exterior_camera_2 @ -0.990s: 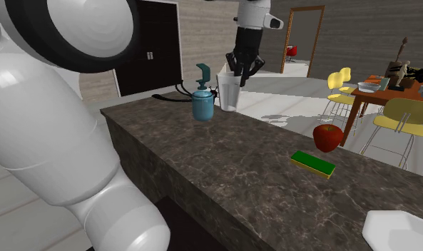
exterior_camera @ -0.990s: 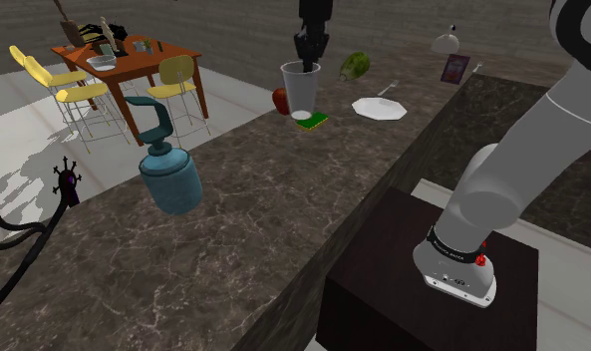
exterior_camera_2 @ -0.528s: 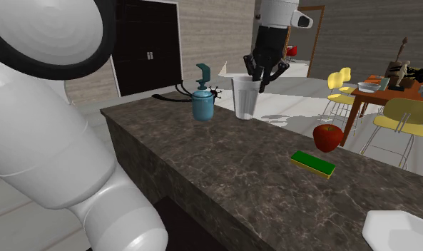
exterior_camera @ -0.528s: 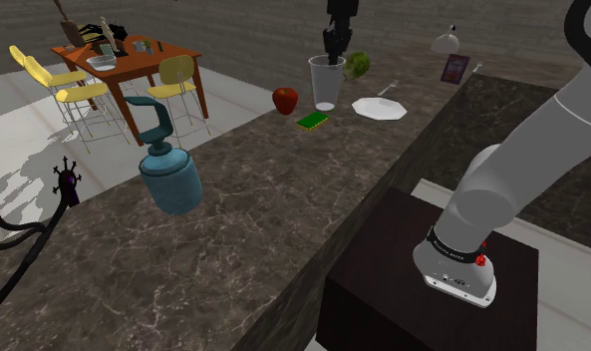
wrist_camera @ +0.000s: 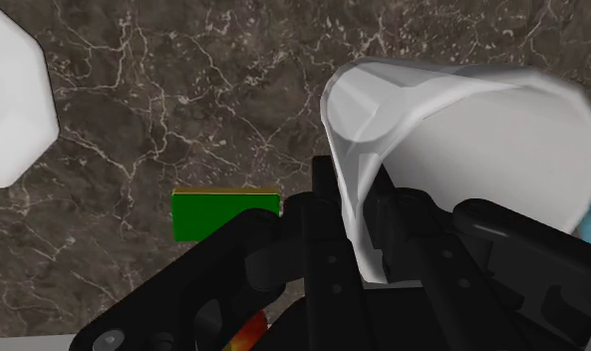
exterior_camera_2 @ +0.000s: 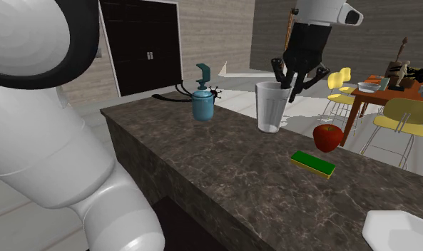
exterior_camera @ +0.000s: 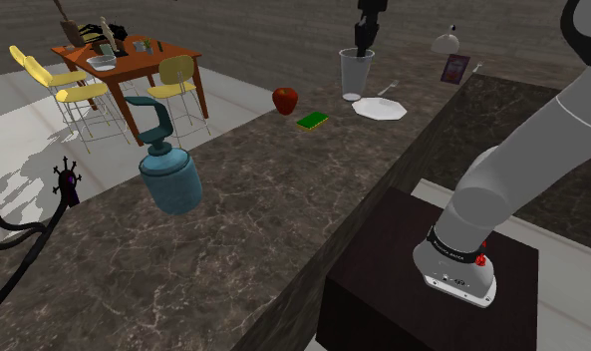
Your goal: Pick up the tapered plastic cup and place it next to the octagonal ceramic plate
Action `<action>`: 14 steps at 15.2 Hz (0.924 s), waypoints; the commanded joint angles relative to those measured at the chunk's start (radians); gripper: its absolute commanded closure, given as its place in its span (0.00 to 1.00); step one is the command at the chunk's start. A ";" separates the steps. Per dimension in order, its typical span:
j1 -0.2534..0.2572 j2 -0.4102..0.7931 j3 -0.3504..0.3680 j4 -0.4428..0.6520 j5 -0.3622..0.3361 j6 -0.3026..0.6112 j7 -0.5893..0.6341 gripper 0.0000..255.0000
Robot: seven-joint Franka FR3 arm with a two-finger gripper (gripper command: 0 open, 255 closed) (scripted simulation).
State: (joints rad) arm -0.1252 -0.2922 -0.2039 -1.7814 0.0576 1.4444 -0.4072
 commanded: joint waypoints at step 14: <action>-0.121 0.132 -0.234 0.127 -0.035 -0.023 -0.362 1.00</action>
State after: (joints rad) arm -0.2435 -0.1612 -0.4338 -1.6441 0.0241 1.4100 -0.7606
